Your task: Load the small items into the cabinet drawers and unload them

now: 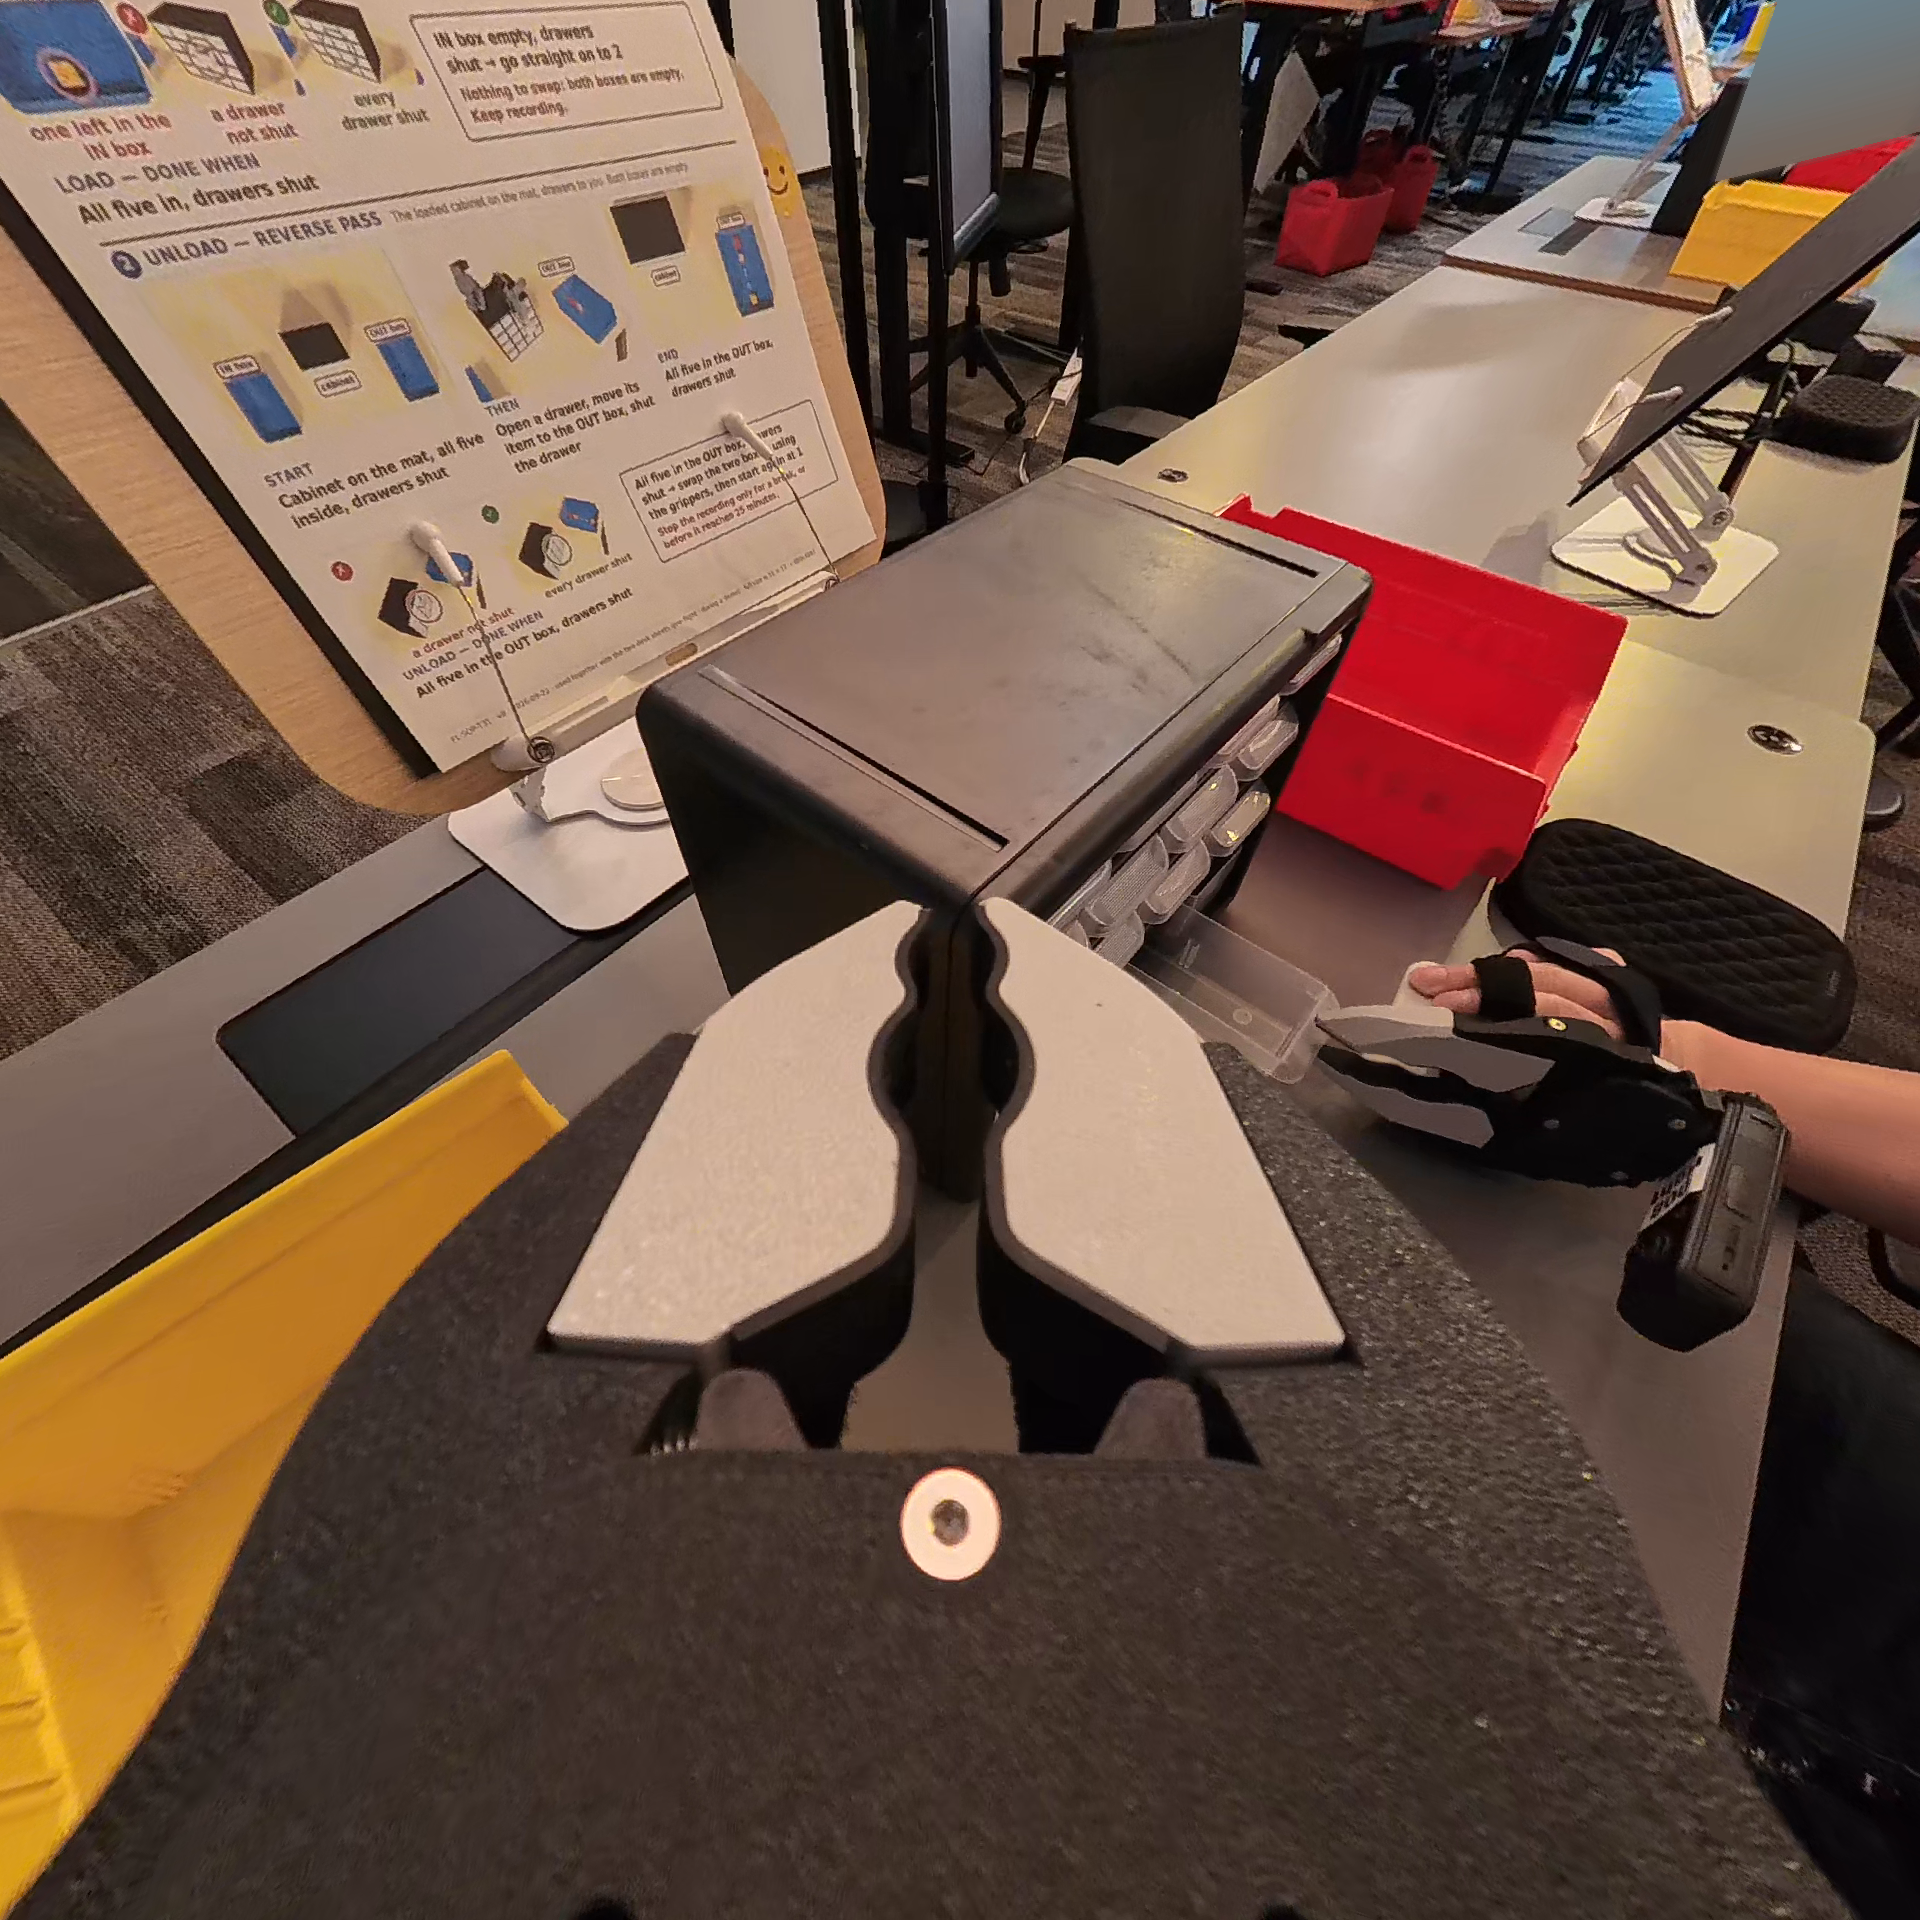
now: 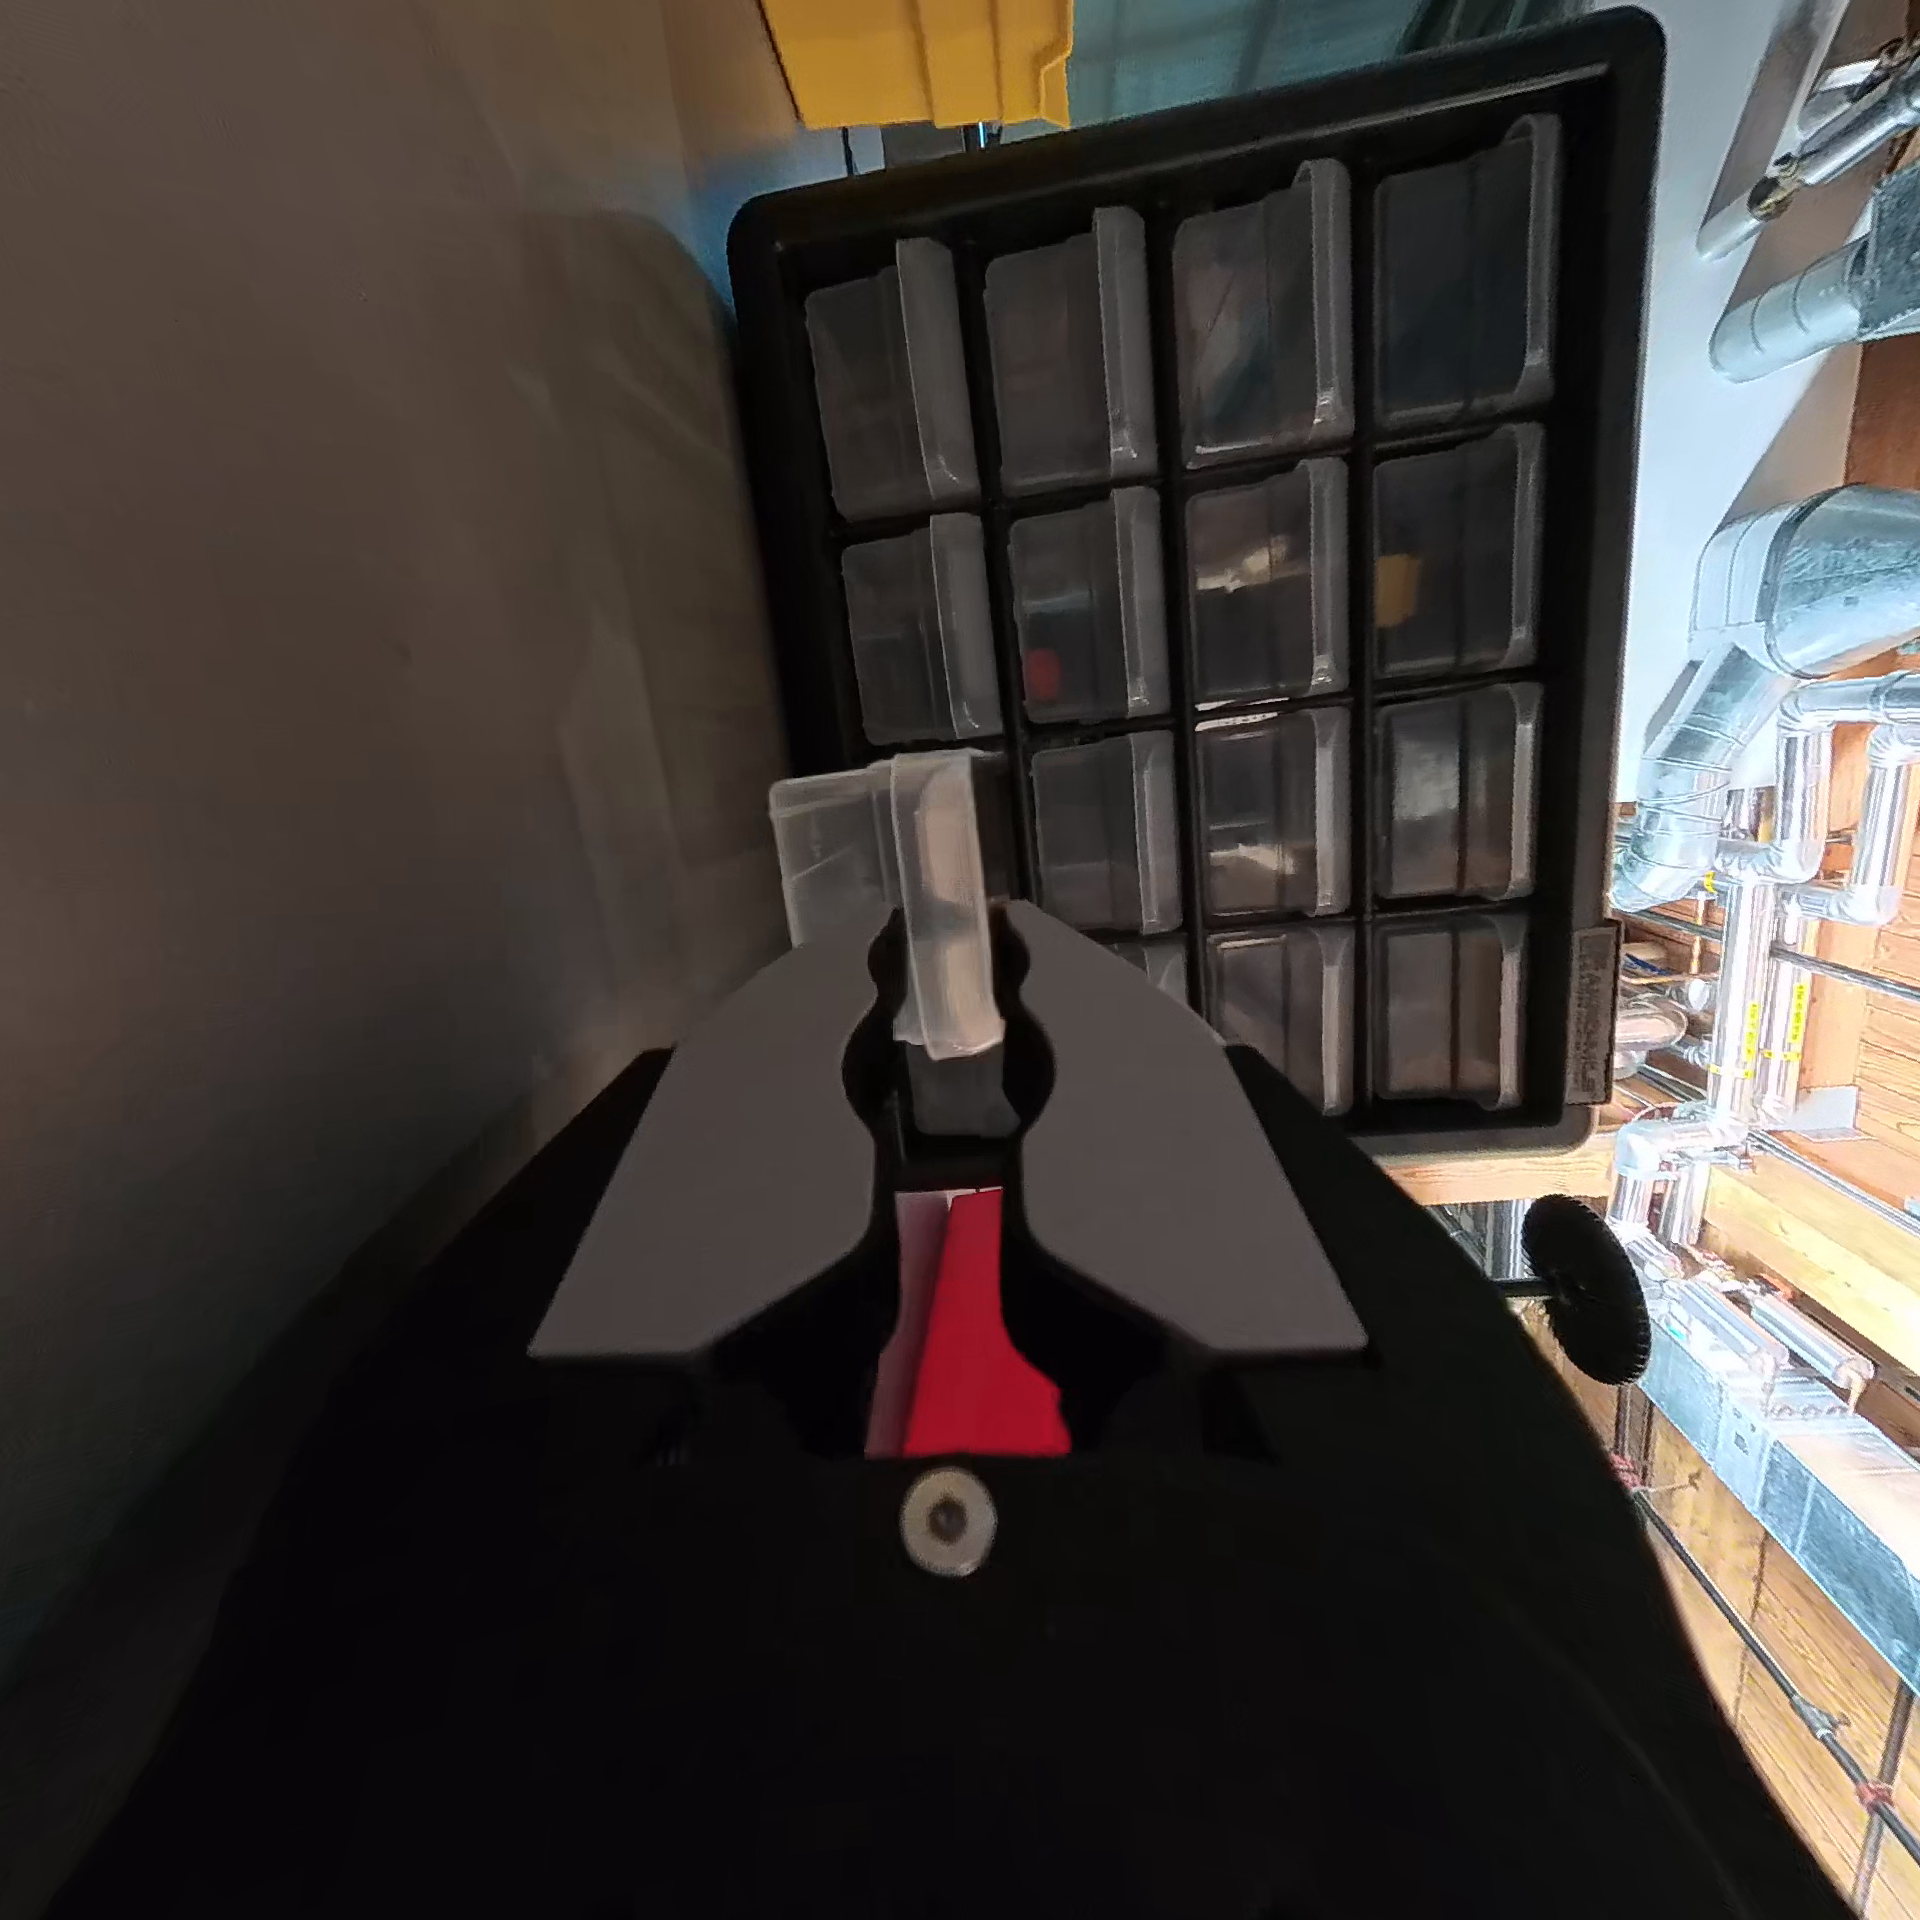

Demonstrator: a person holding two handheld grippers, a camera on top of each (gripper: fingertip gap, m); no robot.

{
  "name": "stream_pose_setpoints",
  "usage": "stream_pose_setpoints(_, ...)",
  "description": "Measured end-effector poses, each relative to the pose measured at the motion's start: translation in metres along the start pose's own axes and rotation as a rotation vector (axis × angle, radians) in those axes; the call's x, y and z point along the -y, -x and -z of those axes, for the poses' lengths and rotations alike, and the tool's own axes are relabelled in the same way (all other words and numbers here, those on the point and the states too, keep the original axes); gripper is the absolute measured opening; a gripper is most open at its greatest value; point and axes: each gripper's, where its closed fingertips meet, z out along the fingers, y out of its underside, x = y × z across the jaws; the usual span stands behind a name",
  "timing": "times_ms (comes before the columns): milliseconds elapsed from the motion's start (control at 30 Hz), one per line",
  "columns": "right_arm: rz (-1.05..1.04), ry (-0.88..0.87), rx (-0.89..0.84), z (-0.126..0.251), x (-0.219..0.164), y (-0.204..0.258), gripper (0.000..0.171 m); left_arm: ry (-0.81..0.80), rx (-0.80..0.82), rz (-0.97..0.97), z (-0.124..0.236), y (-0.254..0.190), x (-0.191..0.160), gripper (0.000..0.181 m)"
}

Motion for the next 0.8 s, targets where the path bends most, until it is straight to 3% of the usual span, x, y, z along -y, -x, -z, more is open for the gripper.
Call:
stream_pose_setpoints(267, -0.037, -0.011, 0.037, 0.007, -0.001, 0.005, 0.024, -0.004, -0.001, 0.004, 0.003, 0.001, 0.0, 0.006)
stream_pose_setpoints(433, -0.185, -0.046, 0.063, 0.021, 0.0, -0.003, 0.025, -0.003, 0.033, 0.008, 0.012, 0.007, -0.003, 0.007)
stream_pose_setpoints(633, -0.575, -0.137, 0.191, 0.011, 0.014, -0.064, 0.023, -0.03, 0.11, 0.064, 0.032, 0.028, -0.009, 0.009)
stream_pose_setpoints(800, -0.843, -0.363, 0.32, -0.018, 0.053, -0.158, 0.023, 0.015, 0.264, 0.168, 0.055, 0.063, -0.035, 0.012)
